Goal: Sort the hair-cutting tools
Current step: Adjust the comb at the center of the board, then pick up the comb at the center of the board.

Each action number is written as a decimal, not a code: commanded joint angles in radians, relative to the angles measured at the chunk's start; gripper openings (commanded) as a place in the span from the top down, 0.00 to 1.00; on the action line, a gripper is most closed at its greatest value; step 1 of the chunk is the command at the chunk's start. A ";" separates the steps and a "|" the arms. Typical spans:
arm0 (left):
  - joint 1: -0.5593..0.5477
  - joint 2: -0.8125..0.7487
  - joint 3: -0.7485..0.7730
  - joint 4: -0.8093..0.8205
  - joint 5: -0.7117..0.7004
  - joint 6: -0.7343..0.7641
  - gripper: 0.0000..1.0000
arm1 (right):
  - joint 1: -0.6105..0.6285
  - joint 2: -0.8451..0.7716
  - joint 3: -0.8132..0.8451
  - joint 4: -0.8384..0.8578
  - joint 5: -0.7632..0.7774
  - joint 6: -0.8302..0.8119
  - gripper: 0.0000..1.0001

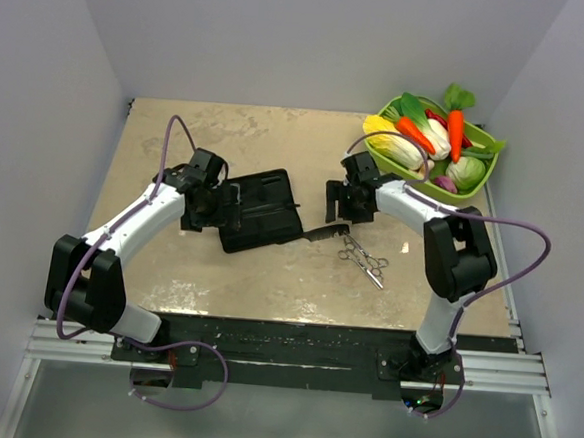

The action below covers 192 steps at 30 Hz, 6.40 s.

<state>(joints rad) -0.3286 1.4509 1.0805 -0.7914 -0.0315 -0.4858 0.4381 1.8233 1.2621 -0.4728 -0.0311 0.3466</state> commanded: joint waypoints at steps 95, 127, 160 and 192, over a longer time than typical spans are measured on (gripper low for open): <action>0.013 -0.072 -0.056 0.058 0.010 0.029 0.01 | 0.542 -0.081 -0.182 0.016 0.135 0.037 0.22; 0.020 -0.055 -0.051 0.069 0.027 -0.008 0.01 | 0.557 -0.041 -0.300 0.057 0.051 -0.133 0.47; 0.007 0.002 0.058 0.063 0.466 0.009 0.05 | 0.695 -0.611 -0.293 -0.377 0.129 0.154 0.67; -0.052 -0.152 0.015 0.293 1.024 -0.295 0.24 | 0.709 -0.636 0.069 -0.506 0.198 -0.110 0.67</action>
<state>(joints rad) -0.3744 1.3457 1.1126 -0.5251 0.9421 -0.7410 1.1446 1.1790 1.2747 -1.0214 0.1474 0.2752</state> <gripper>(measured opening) 0.778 0.382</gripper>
